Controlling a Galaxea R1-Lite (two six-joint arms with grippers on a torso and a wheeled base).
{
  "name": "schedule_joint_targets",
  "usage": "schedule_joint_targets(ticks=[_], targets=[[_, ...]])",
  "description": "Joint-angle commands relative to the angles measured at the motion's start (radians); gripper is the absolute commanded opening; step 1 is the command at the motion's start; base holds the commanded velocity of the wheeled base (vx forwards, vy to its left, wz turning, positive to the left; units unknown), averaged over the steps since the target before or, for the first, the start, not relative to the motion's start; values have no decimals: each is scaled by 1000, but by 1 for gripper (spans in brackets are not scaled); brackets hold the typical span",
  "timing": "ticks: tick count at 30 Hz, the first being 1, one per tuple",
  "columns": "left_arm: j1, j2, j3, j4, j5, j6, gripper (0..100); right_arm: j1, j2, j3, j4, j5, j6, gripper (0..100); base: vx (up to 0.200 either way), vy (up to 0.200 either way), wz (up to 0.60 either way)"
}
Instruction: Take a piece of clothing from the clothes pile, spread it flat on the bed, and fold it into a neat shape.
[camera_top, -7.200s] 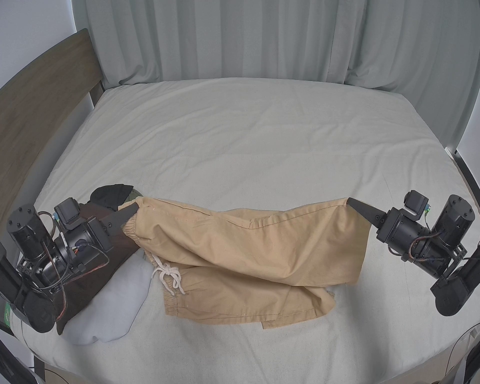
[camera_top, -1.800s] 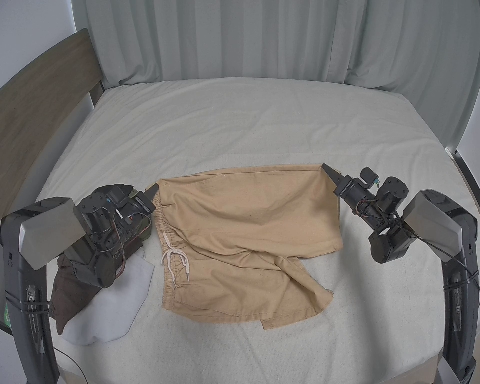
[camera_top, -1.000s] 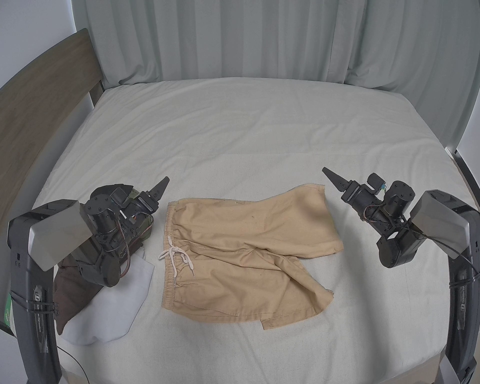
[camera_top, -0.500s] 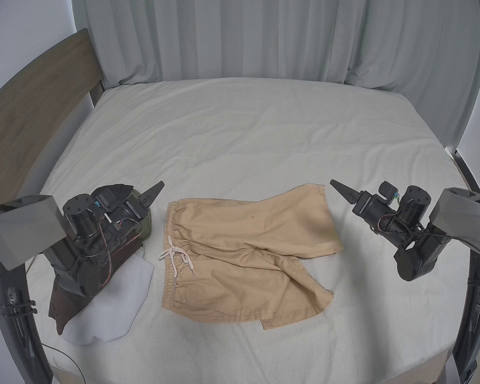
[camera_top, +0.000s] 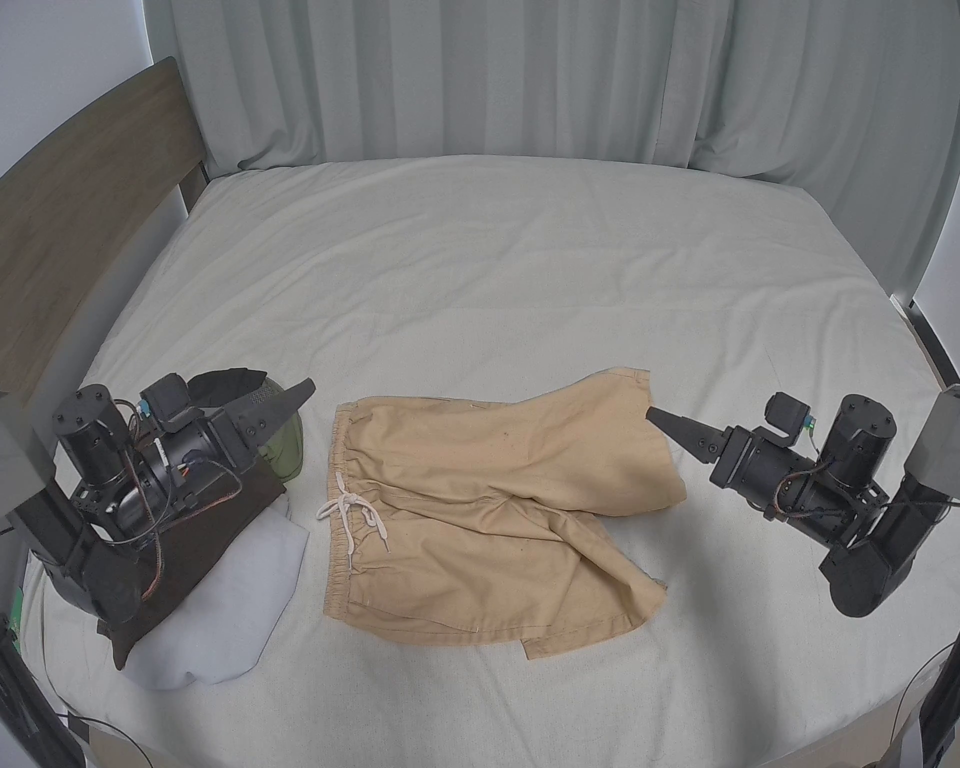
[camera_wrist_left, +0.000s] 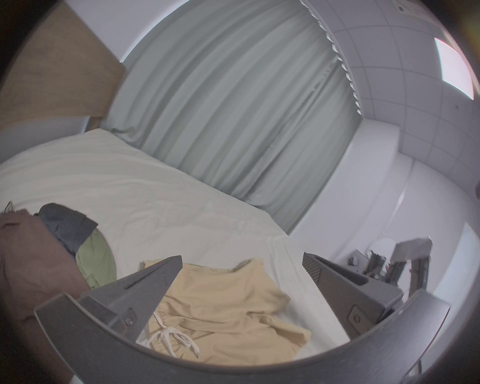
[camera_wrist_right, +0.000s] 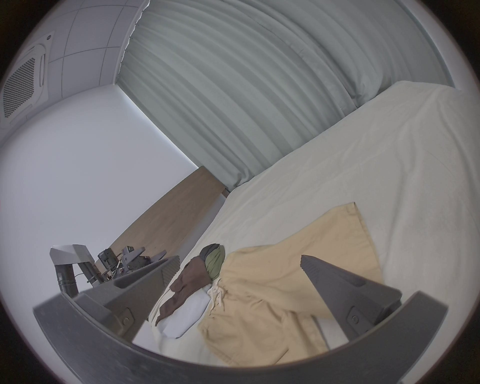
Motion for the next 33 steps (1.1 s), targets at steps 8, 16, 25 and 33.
schedule_joint_targets(ticks=[8,16,25,33], targets=[[29,-161,213,-1,-298,185,100,52,-97,169,1,12,-23,100,0,0,0],[38,-159,248,1,-329,289,100,62,-102,192,1,12,-31,100,0,0,0],[40,-141,293,1,-358,364,100,60,-85,223,1,12,-31,100,0,0,0],[40,-107,299,1,-382,498,100,62,-41,262,2,9,-34,100,0,0,0]])
